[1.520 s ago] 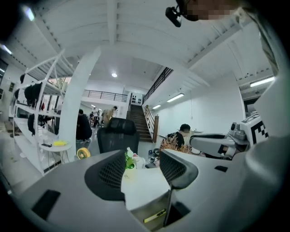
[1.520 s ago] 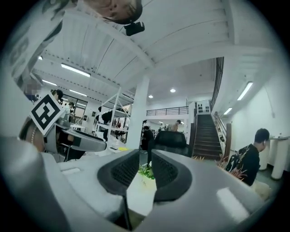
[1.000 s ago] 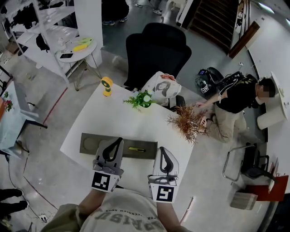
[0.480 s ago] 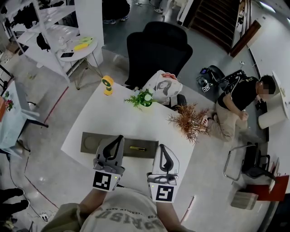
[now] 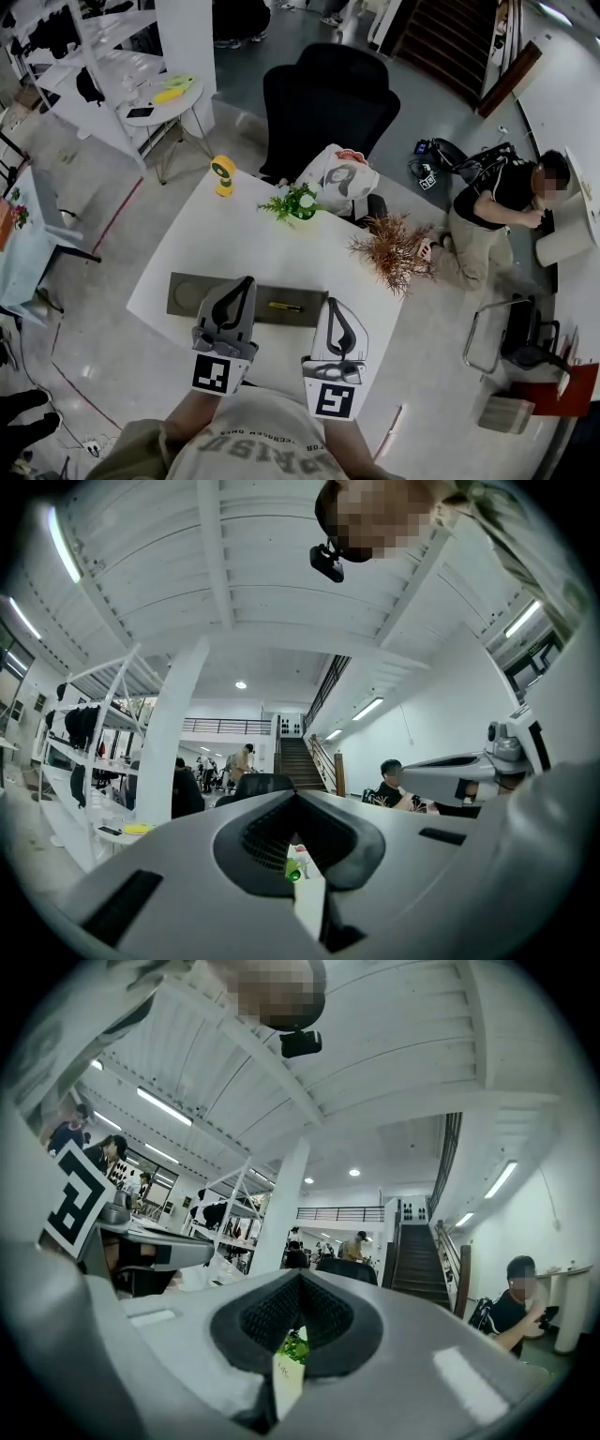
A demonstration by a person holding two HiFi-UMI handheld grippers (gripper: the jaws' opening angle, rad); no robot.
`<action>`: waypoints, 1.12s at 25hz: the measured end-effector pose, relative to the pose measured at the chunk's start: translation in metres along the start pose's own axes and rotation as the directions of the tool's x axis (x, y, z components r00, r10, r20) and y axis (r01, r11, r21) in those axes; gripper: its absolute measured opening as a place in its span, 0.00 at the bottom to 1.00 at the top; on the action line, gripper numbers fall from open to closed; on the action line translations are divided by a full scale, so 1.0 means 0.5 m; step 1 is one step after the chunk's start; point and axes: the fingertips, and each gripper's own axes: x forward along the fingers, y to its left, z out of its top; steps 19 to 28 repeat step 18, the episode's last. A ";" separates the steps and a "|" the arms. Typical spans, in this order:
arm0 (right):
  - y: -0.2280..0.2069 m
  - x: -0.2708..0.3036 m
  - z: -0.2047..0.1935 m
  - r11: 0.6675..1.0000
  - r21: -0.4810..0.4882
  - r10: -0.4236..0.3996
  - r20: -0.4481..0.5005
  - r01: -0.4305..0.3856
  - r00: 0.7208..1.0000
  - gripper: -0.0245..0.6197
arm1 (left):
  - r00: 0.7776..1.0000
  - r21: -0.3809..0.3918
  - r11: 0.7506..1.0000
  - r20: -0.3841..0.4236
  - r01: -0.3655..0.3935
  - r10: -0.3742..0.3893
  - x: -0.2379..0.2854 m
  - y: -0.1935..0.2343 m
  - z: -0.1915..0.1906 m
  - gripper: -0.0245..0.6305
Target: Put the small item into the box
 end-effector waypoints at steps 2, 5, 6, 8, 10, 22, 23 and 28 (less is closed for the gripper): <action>-0.003 0.002 0.001 1.000 -0.005 -0.001 -0.002 0.001 1.000 0.04 | 1.000 0.001 1.000 0.001 -0.002 0.002 0.000 -0.001 0.001 0.05; -0.009 0.001 0.001 1.000 -0.006 -0.004 -0.003 0.004 1.000 0.04 | 1.000 0.003 1.000 0.001 -0.001 0.001 -0.001 -0.005 0.000 0.05; -0.010 0.001 0.002 1.000 -0.006 -0.005 -0.001 0.005 1.000 0.04 | 1.000 0.004 1.000 0.001 -0.001 0.001 -0.002 -0.005 0.000 0.05; -0.011 0.002 0.007 1.000 -0.009 -0.005 0.005 0.005 1.000 0.04 | 1.000 0.006 1.000 0.004 -0.001 0.001 -0.003 -0.005 0.001 0.05; -0.011 0.004 0.009 1.000 -0.010 -0.004 0.005 0.004 1.000 0.04 | 1.000 0.005 1.000 0.004 -0.004 0.004 -0.003 -0.003 0.004 0.05; -0.018 0.002 0.005 1.000 -0.015 0.000 0.005 0.000 1.000 0.04 | 1.000 0.003 1.000 0.001 -0.016 0.016 -0.004 -0.005 -0.002 0.05; -0.018 0.002 0.005 1.000 -0.015 0.000 0.005 0.000 1.000 0.04 | 1.000 0.003 1.000 0.001 -0.016 0.016 -0.004 -0.005 -0.002 0.05; -0.018 0.002 0.005 1.000 -0.015 0.000 0.005 0.000 1.000 0.04 | 1.000 0.003 1.000 0.001 -0.016 0.016 -0.004 -0.005 -0.002 0.05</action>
